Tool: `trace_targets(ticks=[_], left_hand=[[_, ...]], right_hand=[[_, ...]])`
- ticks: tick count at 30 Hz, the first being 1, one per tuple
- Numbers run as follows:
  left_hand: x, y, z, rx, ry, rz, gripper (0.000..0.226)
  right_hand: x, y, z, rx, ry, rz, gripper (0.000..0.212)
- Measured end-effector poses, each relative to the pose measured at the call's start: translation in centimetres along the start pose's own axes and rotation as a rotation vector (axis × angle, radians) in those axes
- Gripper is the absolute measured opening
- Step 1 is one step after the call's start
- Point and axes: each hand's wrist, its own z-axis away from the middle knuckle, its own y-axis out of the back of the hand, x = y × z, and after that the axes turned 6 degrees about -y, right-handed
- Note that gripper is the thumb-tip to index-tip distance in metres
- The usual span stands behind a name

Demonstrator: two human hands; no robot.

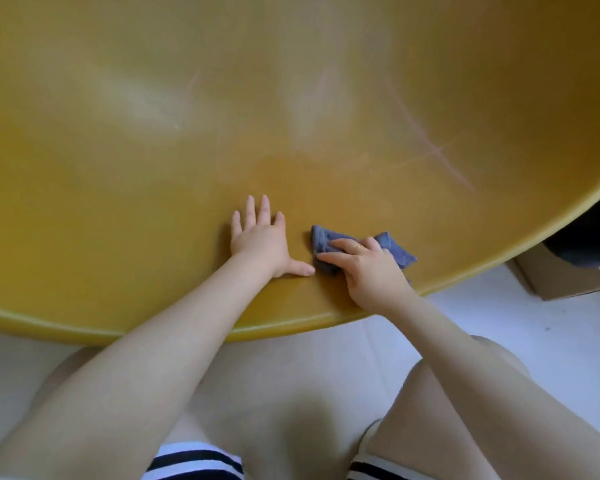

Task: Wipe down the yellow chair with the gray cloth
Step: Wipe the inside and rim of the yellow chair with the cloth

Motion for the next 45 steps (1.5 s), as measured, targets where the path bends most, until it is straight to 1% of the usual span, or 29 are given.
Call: trace_targets(ticks=[2, 4, 5, 7, 9, 12, 14, 15, 17, 18, 20, 23, 24, 25, 26, 28, 30, 32, 36, 39, 42, 45], left_hand=[[1.7, 0.0, -0.5, -0.024, -0.018, 0.024, 0.119], [2.1, 0.1, -1.2, -0.071, 0.005, 0.086, 0.122], [2.0, 0.1, -1.4, -0.088, 0.018, 0.125, 0.123], [1.6, -0.2, -1.6, -0.105, 0.019, 0.180, 0.124], [1.7, -0.3, -1.7, -0.108, 0.012, 0.199, 0.123], [1.8, -0.3, -1.9, -0.102, 0.028, 0.189, 0.123], [1.8, -0.3, -2.0, -0.098, 0.036, 0.198, 0.123], [1.9, -0.4, -1.9, -0.099, 0.042, 0.202, 0.123], [2.1, -0.3, -1.9, -0.098, 0.050, 0.192, 0.123], [2.2, -0.3, -1.9, -0.096, 0.053, 0.187, 0.123], [2.2, -0.2, -1.9, -0.092, 0.057, 0.186, 0.124], [2.5, -0.3, -1.7, -0.082, 0.069, 0.194, 0.124], [2.6, -0.3, -1.6, -0.083, 0.074, 0.191, 0.124], [2.7, -0.2, -1.6, -0.085, 0.080, 0.185, 0.124], [2.8, -0.2, -1.6, -0.089, 0.086, 0.179, 0.125], [2.9, -0.2, -1.6, -0.100, 0.099, 0.180, 0.125], [3.0, -0.2, -1.6, -0.110, 0.109, 0.178, 0.125], [3.1, -0.1, -1.6, -0.124, 0.117, 0.169, 0.125], [3.3, 0.2, -1.7, -0.153, 0.130, 0.126, 0.127], [3.2, 0.5, -2.0, -0.168, 0.147, 0.107, 0.130], [3.1, 0.6, -2.3, -0.168, 0.147, 0.108, 0.133], [2.9, 0.6, -2.7, -0.165, 0.120, 0.086, 0.133]], right_hand=[[1.2, 0.7, 1.3, -0.073, 0.139, -0.023, 0.045], [3.4, 1.5, 1.1, -0.137, 0.187, -0.024, 0.044], [4.7, 1.8, 0.6, -0.123, 0.182, -0.016, 0.045], [7.5, 2.6, -1.3, -0.061, 0.083, 0.049, 0.045], [9.6, 3.3, -3.6, -0.053, -0.077, 0.117, 0.047], [9.6, 3.5, -5.9, -0.024, -0.216, 0.129, 0.049], [8.3, 3.0, -5.7, -0.056, -0.229, 0.108, 0.049], [7.6, 2.3, -4.8, -0.063, -0.189, 0.095, 0.049], [6.0, 1.4, -2.0, -0.001, 0.021, 0.075, 0.050], [5.2, 1.4, -0.6, -0.011, 0.098, 0.048, 0.049], [4.9, 1.4, 0.8, -0.039, 0.201, 0.039, 0.048], [5.6, 2.4, -0.9, -0.171, 0.296, 0.039, 0.054], [6.5, 2.5, -2.3, -0.235, 0.287, 0.037, 0.055], [7.4, 2.8, -3.9, -0.287, 0.234, 0.042, 0.056], [8.1, 3.2, -5.5, -0.297, 0.165, 0.044, 0.058], [8.8, 3.6, -7.8, -0.219, 0.022, 0.042, 0.059], [8.2, 3.4, -8.1, -0.166, -0.063, 0.058, 0.059], [7.1, 2.8, -6.8, -0.163, -0.061, 0.073, 0.059], [6.2, 2.2, -4.1, -0.204, 0.119, 0.048, 0.056], [6.7, 2.4, -5.4, -0.222, 0.178, 0.036, 0.058], [6.9, 2.2, -9.2, -0.182, 0.138, 0.092, 0.058], [6.1, 2.2, -13.6, -0.124, -0.028, 0.083, 0.063]])
